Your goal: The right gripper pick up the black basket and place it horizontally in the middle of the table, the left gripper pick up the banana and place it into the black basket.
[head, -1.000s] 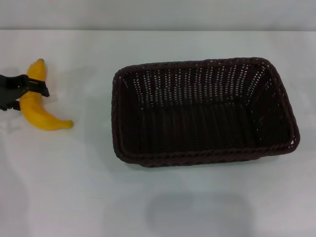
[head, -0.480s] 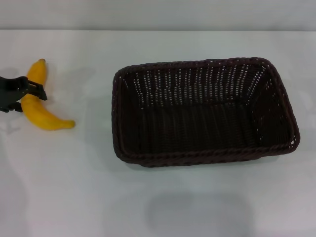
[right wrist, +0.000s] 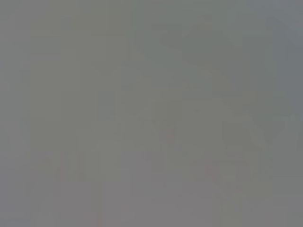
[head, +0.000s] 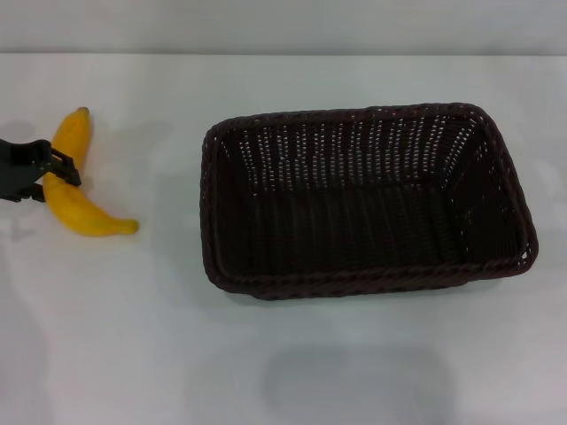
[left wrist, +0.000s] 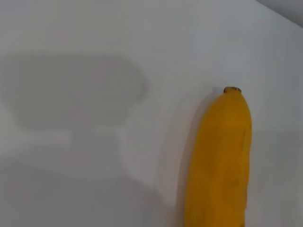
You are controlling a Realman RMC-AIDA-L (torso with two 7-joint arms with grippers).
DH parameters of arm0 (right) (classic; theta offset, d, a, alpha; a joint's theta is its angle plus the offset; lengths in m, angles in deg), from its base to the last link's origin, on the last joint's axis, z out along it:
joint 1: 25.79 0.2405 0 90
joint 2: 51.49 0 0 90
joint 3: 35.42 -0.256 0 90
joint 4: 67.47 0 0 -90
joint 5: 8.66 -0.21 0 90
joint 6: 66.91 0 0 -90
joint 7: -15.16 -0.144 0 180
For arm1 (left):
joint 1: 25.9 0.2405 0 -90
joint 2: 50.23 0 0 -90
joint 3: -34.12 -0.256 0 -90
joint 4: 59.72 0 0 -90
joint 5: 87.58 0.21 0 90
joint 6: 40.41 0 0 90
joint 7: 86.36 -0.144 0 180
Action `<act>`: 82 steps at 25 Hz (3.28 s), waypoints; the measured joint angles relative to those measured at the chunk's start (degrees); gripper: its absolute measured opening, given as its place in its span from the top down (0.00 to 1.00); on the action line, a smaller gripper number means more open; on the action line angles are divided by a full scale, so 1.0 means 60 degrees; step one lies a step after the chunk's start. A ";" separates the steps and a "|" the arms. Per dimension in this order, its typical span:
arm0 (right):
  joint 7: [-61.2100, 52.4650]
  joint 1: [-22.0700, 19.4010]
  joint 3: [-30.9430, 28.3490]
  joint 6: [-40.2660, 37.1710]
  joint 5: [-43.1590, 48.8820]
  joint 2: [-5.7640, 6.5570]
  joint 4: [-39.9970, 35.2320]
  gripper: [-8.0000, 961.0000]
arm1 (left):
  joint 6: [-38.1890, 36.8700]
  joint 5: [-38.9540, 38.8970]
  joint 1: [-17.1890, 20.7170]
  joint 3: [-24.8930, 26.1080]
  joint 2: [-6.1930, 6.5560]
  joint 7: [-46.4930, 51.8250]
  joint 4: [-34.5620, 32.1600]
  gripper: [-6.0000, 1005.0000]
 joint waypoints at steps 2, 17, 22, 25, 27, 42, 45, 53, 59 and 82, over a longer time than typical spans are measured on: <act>-0.0007 0.0001 0.0000 0.0000 0.0000 -0.0004 0.0000 0.32 | -0.0036 -0.0007 0.0002 -0.0001 0.0000 -0.0068 -0.0017 0.48; -0.0288 0.0033 0.0001 0.0415 -0.0019 -0.0015 -0.0117 0.32 | 0.3906 -0.4824 0.0056 0.0002 0.0438 -0.3701 -0.2351 0.48; -0.0518 0.0038 0.0017 0.0897 -0.0226 -0.0022 -0.0103 0.32 | 0.4686 -0.5485 -0.0369 -0.0647 0.0008 -0.4667 -0.2452 0.47; -0.0548 0.0040 0.0016 0.1127 -0.0247 -0.0029 -0.0063 0.32 | 0.4486 -0.5612 -0.0627 -0.1387 -0.0335 -0.5115 -0.2444 0.47; -0.0641 -0.0009 0.0013 0.1269 -0.0249 -0.0030 -0.0054 0.32 | 0.4354 -0.5652 -0.0792 -0.1607 -0.0605 -0.5575 -0.2478 0.47; -0.1235 -0.0552 0.0056 0.1829 -0.0358 -0.0030 -0.0030 0.32 | 0.2929 -0.7200 0.0393 -0.1701 -0.1394 -0.8566 -0.3481 0.22; -0.1238 -0.0562 0.0107 0.1869 -0.0323 -0.0029 0.0022 0.32 | 0.2041 -0.8477 0.1450 -0.1659 -0.1543 -0.9600 -0.3887 0.16; -0.1255 -0.0600 0.0254 0.2471 -0.0258 -0.0026 0.0503 0.32 | 0.0734 -1.3380 0.4135 -0.1643 -0.1602 -1.3537 -0.2880 0.14; -0.1256 -0.0814 0.0449 0.2610 -0.0246 -0.0009 0.0986 0.32 | 0.0779 -1.6676 0.5123 -0.1643 -0.1603 -1.7167 -0.0510 0.14; -0.0471 -0.1053 0.0702 0.1801 -0.0122 0.0030 0.1456 0.32 | 0.1809 -2.1203 0.3853 -0.1654 -0.1700 -2.3129 0.4172 0.14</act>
